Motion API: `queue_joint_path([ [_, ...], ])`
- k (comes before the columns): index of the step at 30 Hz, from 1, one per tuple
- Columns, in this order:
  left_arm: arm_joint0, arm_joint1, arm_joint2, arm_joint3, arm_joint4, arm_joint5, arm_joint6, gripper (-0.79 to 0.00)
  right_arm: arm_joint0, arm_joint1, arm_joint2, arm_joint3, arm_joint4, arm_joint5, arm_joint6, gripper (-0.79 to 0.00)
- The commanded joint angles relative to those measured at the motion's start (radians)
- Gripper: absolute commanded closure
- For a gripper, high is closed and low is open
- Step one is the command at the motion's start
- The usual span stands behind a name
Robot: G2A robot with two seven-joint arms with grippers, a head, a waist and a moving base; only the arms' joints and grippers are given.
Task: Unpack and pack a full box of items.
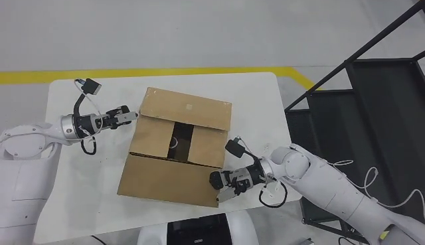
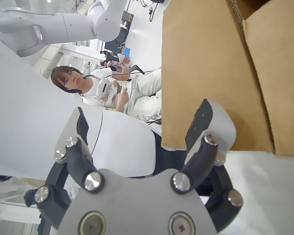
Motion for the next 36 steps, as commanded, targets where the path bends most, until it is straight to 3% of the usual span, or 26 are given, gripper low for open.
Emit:
queue_joint_path([
  [1, 0.011, 0.001, -0.001, -0.014, 0.003, 0.007, 0.02, -0.785, 0.004, -0.008, -0.012, 0.012, -0.031, 0.005, -0.017, -0.785],
  [14, 0.041, 0.013, -0.018, -0.041, -0.011, 0.013, 0.036, -0.785, -0.004, -0.033, -0.04, 0.039, -0.246, 0.043, -0.119, -0.785],
  [20, 0.049, 0.013, -0.017, -0.034, -0.096, -0.003, 0.026, -0.785, -0.009, -0.041, -0.03, 0.05, -0.305, 0.055, -0.191, -0.785],
  [24, 0.05, 0.016, -0.026, -0.023, -0.158, -0.003, 0.003, -0.785, -0.016, -0.041, -0.02, 0.057, -0.192, 0.018, -0.187, -0.785],
  [32, 0.055, 0.022, -0.042, -0.022, -0.176, -0.005, -0.009, -0.785, -0.002, -0.004, 0.066, 0.041, 0.191, -0.002, 0.032, -0.785],
  [36, 0.055, 0.022, -0.03, -0.026, -0.176, -0.002, -0.005, -0.785, 0.014, 0.0, 0.124, 0.086, 0.249, 0.065, -0.035, -0.785],
])
